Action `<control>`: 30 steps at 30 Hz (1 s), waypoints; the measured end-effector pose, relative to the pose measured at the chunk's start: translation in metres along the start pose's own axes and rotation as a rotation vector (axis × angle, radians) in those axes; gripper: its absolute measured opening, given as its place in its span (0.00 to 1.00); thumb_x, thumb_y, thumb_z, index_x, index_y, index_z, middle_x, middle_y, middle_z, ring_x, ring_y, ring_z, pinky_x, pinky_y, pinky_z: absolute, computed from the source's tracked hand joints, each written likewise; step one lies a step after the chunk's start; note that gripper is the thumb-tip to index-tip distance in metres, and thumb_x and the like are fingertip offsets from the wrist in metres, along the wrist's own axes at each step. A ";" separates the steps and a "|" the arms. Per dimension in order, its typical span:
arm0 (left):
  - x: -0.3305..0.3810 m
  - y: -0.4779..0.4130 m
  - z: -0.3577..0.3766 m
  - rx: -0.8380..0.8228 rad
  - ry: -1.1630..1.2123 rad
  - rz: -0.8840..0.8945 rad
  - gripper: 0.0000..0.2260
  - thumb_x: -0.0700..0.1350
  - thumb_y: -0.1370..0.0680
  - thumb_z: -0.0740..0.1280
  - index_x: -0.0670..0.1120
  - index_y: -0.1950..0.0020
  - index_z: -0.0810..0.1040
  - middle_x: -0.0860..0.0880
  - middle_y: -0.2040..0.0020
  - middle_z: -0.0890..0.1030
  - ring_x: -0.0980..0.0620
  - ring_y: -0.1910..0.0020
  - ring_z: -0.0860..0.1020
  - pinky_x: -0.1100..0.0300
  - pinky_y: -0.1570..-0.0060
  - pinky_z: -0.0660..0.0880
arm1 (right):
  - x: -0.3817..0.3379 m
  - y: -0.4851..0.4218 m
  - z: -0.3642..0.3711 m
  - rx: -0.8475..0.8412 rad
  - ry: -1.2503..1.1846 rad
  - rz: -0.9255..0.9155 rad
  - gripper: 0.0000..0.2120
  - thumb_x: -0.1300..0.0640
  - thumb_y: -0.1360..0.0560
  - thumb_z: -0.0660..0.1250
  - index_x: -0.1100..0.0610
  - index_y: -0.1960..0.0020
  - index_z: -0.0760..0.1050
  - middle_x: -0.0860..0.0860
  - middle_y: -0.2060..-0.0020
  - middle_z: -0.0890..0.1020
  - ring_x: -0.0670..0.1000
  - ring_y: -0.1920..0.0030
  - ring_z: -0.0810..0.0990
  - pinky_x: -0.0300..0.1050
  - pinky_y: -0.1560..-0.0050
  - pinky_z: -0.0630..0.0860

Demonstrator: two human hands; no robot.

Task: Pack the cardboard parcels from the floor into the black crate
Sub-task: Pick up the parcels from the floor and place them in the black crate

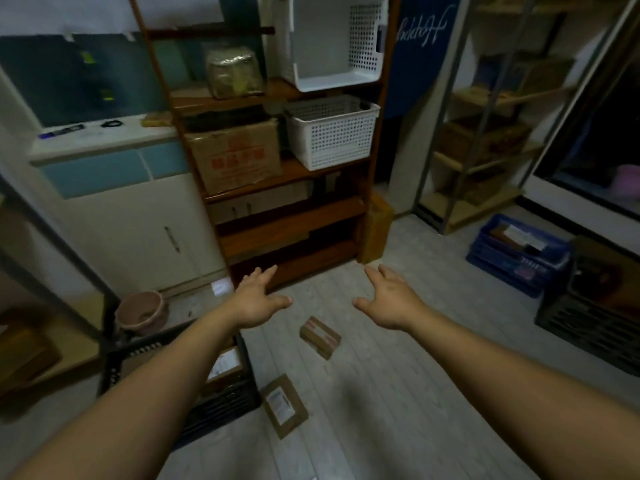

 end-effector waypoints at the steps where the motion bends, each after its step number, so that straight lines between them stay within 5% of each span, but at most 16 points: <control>1: 0.007 -0.006 0.009 -0.005 0.012 -0.011 0.36 0.58 0.24 0.65 0.56 0.23 0.49 0.49 0.21 0.45 0.45 0.23 0.45 0.47 0.25 0.50 | 0.012 -0.006 -0.003 -0.018 0.021 0.000 0.38 0.37 0.24 0.59 0.52 0.22 0.47 0.55 0.22 0.49 0.56 0.23 0.51 0.49 0.26 0.54; 15: -0.006 -0.167 0.042 -0.041 0.127 -0.165 0.36 0.57 0.24 0.66 0.51 0.23 0.50 0.47 0.22 0.52 0.44 0.24 0.54 0.45 0.27 0.57 | 0.073 -0.151 0.009 -0.233 0.020 0.054 0.38 0.39 0.23 0.59 0.52 0.22 0.46 0.55 0.22 0.49 0.57 0.23 0.51 0.53 0.25 0.55; 21: -0.010 -0.241 0.065 -0.141 0.098 -0.252 0.36 0.57 0.24 0.65 0.49 0.23 0.51 0.44 0.22 0.50 0.42 0.24 0.51 0.44 0.26 0.54 | 0.111 -0.216 0.006 -0.290 0.036 0.109 0.39 0.38 0.23 0.60 0.53 0.22 0.46 0.56 0.22 0.50 0.57 0.23 0.51 0.53 0.25 0.55; 30: -0.029 -0.294 0.096 -0.081 0.083 -0.431 0.35 0.56 0.22 0.64 0.47 0.22 0.49 0.41 0.22 0.49 0.42 0.23 0.48 0.51 0.27 0.50 | 0.126 -0.345 0.059 -0.515 0.005 -0.030 0.38 0.40 0.22 0.60 0.54 0.22 0.47 0.56 0.23 0.52 0.57 0.24 0.54 0.51 0.26 0.56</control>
Point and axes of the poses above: each hand's wrist, its own y-axis away from the middle knuckle, its own z-axis out of the palm, x = y × z, the point moved 3 cm from there along -y, towards the middle knuckle
